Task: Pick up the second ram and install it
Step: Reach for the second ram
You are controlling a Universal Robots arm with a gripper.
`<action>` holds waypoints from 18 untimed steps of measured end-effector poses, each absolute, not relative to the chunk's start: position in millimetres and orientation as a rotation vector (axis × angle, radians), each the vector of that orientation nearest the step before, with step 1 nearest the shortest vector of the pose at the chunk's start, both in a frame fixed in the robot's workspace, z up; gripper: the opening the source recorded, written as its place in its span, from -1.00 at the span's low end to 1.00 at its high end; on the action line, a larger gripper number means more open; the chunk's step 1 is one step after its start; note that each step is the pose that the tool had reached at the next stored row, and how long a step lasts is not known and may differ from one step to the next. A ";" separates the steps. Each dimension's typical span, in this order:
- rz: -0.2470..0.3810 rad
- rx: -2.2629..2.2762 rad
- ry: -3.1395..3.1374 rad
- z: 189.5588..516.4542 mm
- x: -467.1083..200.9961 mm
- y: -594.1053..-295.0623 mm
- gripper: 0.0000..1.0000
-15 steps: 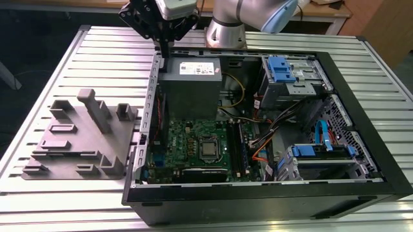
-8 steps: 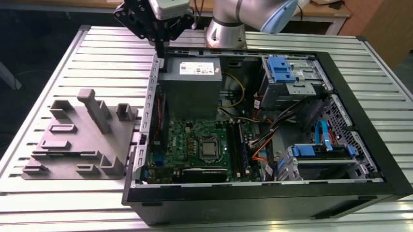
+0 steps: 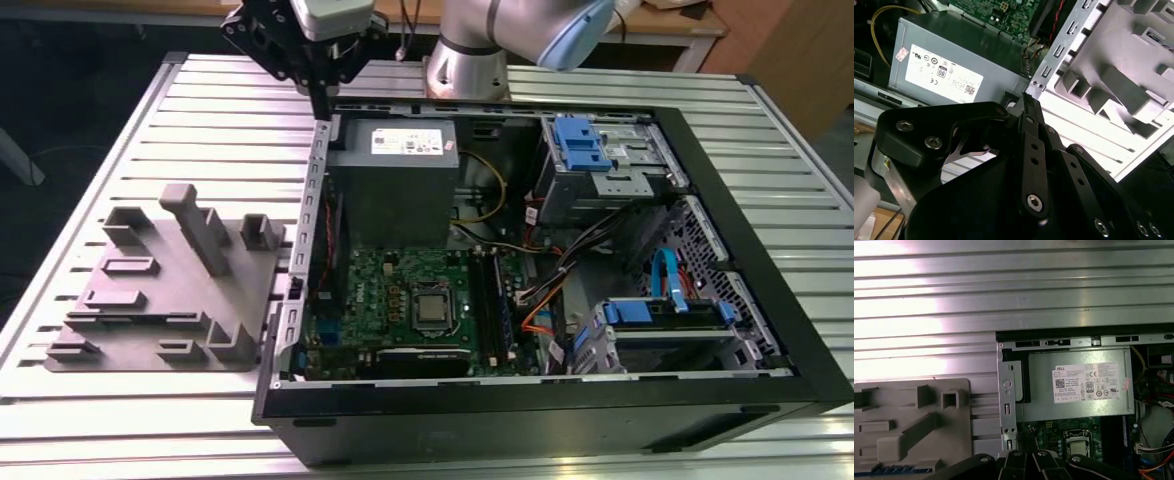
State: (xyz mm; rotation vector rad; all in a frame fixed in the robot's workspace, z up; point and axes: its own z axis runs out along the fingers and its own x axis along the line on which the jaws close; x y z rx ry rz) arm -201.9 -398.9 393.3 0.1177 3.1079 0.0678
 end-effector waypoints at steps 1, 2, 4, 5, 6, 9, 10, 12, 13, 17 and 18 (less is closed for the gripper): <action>0.068 0.118 3.108 393.3 -203.5 -398.9 -0.86; 0.068 0.118 3.107 393.3 -205.0 -398.9 -0.86; 0.068 0.118 3.106 393.3 -208.3 -398.9 -0.86; 0.068 0.118 3.106 393.4 -210.1 -398.9 -0.86; 0.068 0.118 3.106 393.3 -211.8 -398.9 -0.86; 0.068 0.117 3.104 393.3 -217.5 -399.0 -0.86; 0.068 0.117 3.104 393.3 -219.4 -398.9 -0.86; 0.068 0.117 3.103 393.3 -223.3 -398.9 -0.86; 0.068 0.117 3.102 393.3 -225.3 -398.9 -0.86; 0.068 0.117 3.100 393.3 -234.3 -398.9 -0.86; 0.068 0.117 3.099 393.3 -236.6 -398.9 -0.86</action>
